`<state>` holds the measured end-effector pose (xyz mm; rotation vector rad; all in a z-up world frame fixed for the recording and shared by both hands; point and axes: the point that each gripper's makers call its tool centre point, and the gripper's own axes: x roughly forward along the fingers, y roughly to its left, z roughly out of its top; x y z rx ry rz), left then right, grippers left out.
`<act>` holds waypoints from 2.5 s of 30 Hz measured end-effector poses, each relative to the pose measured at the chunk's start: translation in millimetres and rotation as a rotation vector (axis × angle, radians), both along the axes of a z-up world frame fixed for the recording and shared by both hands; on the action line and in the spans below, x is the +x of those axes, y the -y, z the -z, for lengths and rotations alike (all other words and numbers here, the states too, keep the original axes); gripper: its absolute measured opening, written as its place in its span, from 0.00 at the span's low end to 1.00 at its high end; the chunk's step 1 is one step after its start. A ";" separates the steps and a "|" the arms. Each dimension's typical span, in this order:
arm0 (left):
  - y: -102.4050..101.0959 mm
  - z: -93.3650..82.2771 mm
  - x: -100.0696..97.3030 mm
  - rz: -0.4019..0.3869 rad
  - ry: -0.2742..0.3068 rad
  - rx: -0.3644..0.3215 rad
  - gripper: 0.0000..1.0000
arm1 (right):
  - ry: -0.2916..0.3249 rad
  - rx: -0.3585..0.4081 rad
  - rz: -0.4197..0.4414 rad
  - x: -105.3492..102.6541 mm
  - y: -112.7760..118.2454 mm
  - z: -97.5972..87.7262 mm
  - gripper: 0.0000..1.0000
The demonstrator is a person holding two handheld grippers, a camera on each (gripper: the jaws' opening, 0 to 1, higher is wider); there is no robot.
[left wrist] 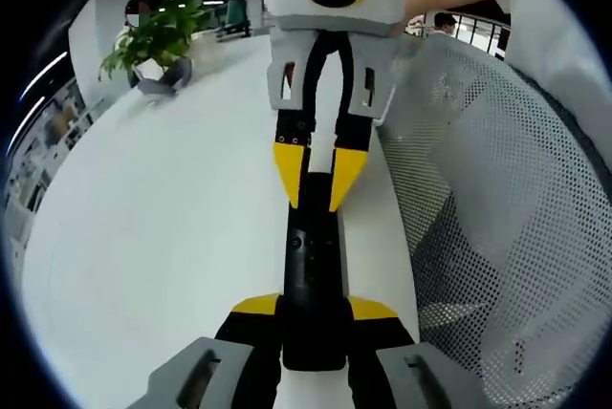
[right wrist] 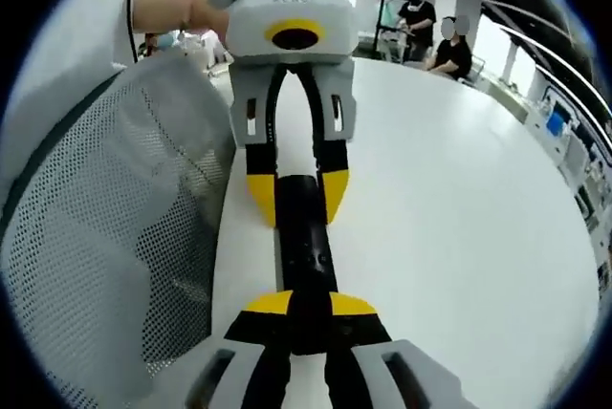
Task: Press the specified remote control buttons in sequence, fully releasing each button before pressing the next.
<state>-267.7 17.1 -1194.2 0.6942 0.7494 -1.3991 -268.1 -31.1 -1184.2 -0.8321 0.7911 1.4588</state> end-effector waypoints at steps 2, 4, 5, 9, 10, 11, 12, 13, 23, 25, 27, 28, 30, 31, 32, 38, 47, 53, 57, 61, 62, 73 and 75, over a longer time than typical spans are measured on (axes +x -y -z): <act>-0.3 -0.1 -0.2 -0.004 0.002 -0.017 0.24 | 0.008 -0.083 -0.033 -0.3 -1.2 1.6 0.08; -0.8 -0.3 0.3 -0.005 0.000 -0.046 0.24 | 0.008 -0.094 -0.035 -1.1 -3.0 2.1 0.08; -0.8 -0.3 0.3 -0.002 0.002 -0.054 0.24 | 0.002 -0.092 -0.027 -0.4 -2.4 2.0 0.08; 0.1 -0.6 0.2 -0.009 0.002 -0.072 0.24 | -0.028 0.048 0.036 0.2 -1.7 -0.6 0.09; 0.1 -0.6 -0.2 -0.010 0.002 -0.075 0.24 | 0.034 0.119 -0.017 -0.9 -2.3 -1.8 0.09; 0.1 -0.6 -0.7 -0.010 0.002 -0.078 0.24 | 0.046 0.163 -0.018 -2.3 -2.9 -2.4 0.09; 0.1 -0.5 -2.4 -0.001 0.003 -0.081 0.24 | 0.046 0.205 0.012 -3.0 -2.4 -2.7 0.09; -0.1 -0.3 -3.1 -0.003 0.001 -0.083 0.24 | 0.034 0.241 0.043 -3.4 -2.3 -3.1 0.09; 0.1 -0.4 -5.7 -0.010 0.004 -0.098 0.24 | 0.050 0.227 -0.070 -3.3 -9.1 -2.8 0.10; 0.0 -0.6 -6.2 -0.008 0.005 -0.096 0.24 | 0.054 0.188 -0.126 -4.3 -9.7 -2.5 0.10; -0.1 -0.7 -6.5 -0.006 0.005 -0.094 0.24 | 0.076 0.144 -0.192 -5.7 -10.7 -2.2 0.09; -0.1 -0.7 -6.7 -0.006 0.004 -0.094 0.24 | 0.075 0.109 -0.214 -7.2 -10.8 -1.9 0.09; -0.2 -0.9 -7.1 -0.007 0.003 -0.096 0.24 | 0.061 0.059 -0.201 -6.5 -11.1 -1.1 0.08; -0.2 -1.0 -7.2 -0.007 0.003 -0.096 0.24 | 0.050 0.034 -0.175 -6.0 -11.9 -0.6 0.08; -0.3 -1.1 -7.6 -0.008 0.004 -0.096 0.24 | 0.049 0.022 -0.170 -5.7 -13.4 -0.3 0.08; -1.6 -2.6 -5.4 -0.096 -0.007 -0.131 0.24 | -0.010 -0.018 -0.052 -3.8 -13.0 0.2 0.06; -7.8 -2.5 -7.0 -0.083 0.026 -0.125 0.24 | 0.085 0.119 0.016 -5.3 -15.6 -4.1 0.06; -8.6 -2.5 -9.5 0.014 0.020 -0.114 0.24 | 0.109 0.107 -0.074 -12.7 -16.8 -3.1 0.03; -9.7 -2.6 -9.6 0.042 0.006 -0.109 0.24 | 0.052 0.084 -0.040 -11.2 -18.0 -2.6 0.03; -9.8 -2.8 -10.5 0.048 0.005 -0.103 0.24 | 0.028 0.018 -0.006 -10.5 -18.9 -1.0 0.02; -10.1 -2.9 -10.6 0.048 0.005 -0.103 0.24 | -0.022 -0.007 0.080 -11.0 -18.0 -0.2 0.02; -7.3 -1.2 -10.2 0.053 -0.003 -0.087 0.24 | -0.004 0.058 0.192 -8.0 -18.8 -1.0 0.00; -6.9 -1.1 -9.7 0.043 -0.002 -0.091 0.24 | 0.020 0.086 0.181 -8.7 -18.1 -1.4 0.01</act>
